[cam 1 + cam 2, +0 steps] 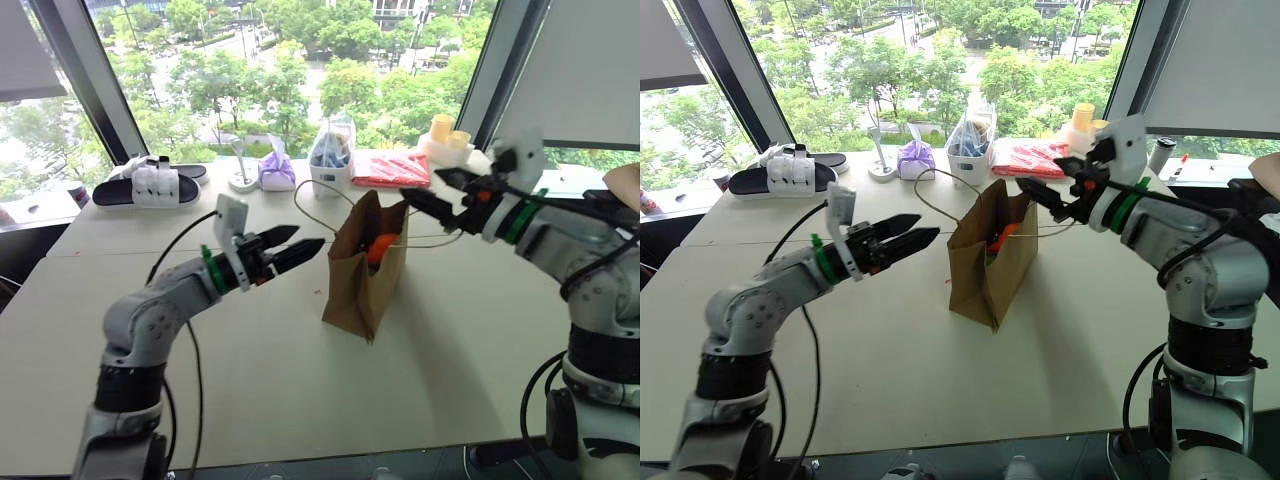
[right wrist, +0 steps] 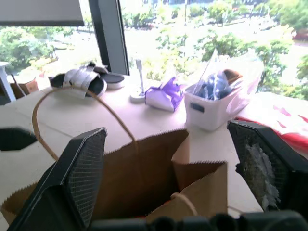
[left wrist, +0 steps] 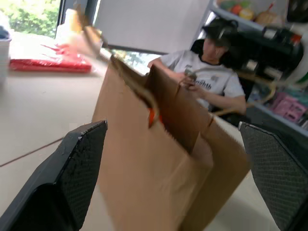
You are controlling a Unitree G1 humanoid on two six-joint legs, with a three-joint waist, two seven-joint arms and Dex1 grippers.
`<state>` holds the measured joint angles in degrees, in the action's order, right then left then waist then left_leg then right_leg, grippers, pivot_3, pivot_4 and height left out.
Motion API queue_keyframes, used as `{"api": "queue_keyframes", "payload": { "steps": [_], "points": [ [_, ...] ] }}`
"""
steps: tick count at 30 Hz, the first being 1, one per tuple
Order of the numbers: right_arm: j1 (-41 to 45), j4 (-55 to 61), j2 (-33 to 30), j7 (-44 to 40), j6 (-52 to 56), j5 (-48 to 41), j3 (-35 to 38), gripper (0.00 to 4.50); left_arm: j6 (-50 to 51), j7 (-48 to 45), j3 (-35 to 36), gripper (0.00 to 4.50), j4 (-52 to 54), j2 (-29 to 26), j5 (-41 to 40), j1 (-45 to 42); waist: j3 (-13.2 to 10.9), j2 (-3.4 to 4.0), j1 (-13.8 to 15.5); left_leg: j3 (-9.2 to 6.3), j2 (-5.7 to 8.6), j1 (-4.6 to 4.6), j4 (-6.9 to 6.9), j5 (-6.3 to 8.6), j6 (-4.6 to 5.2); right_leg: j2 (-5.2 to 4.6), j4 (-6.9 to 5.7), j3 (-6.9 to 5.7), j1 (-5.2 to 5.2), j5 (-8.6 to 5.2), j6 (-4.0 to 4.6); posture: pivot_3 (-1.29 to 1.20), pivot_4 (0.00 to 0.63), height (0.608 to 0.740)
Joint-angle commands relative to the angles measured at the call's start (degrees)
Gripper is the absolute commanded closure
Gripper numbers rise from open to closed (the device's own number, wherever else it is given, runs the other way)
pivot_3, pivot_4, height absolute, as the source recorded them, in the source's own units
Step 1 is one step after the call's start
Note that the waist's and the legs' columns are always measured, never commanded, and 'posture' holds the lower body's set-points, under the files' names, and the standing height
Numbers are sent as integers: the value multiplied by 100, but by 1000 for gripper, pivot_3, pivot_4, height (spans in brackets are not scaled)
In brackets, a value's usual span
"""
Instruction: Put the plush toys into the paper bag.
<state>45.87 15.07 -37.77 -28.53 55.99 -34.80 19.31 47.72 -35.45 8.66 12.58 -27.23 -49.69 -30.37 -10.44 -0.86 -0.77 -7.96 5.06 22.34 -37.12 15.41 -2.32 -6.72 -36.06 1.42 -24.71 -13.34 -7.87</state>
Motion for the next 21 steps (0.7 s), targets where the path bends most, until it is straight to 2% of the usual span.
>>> {"api": "queue_keyframes", "payload": {
  "steps": [1,4,9,12,18,19,21],
  "points": [
    [58,-55,-168,345,-27,-24,509,10,-66,-166,120,0,307,-185,-7,232,0,-1,34,-1,0,0,0,0,0,-1,2,0,3,0,0,0,150,740],
    [-278,-60,-263,478,-25,19,717,10,-136,-253,29,0,374,-181,11,389,0,-2,69,-2,2,1,-4,2,3,-5,7,0,10,0,0,0,150,740],
    [-1188,120,-218,700,-79,120,840,10,-331,-310,-338,0,333,125,210,369,0,-1,119,3,2,0,-4,2,4,-6,6,1,10,0,0,0,150,740],
    [-1598,265,-65,787,-103,69,732,901,-540,-427,-683,0,293,239,523,337,0,0,112,5,2,0,-4,2,4,-6,5,1,10,0,0,0,150,740],
    [-2056,605,472,812,-161,54,-37,4052,-711,-502,-1018,0,197,441,808,221,0,0,32,7,-1,-5,-3,2,4,-4,2,1,9,0,1,0,150,740],
    [-2062,641,570,827,-181,74,-199,4468,-714,-508,-1040,0,196,471,819,218,0,0,11,6,-1,-5,-3,2,4,-4,2,1,9,0,1,0,150,740],
    [-2039,683,765,790,-237,66,-503,4468,-695,-533,-1088,0,254,529,822,237,0,1,-5,6,-1,-5,-3,2,4,-4,1,1,9,0,0,0,150,740]
  ]
}}
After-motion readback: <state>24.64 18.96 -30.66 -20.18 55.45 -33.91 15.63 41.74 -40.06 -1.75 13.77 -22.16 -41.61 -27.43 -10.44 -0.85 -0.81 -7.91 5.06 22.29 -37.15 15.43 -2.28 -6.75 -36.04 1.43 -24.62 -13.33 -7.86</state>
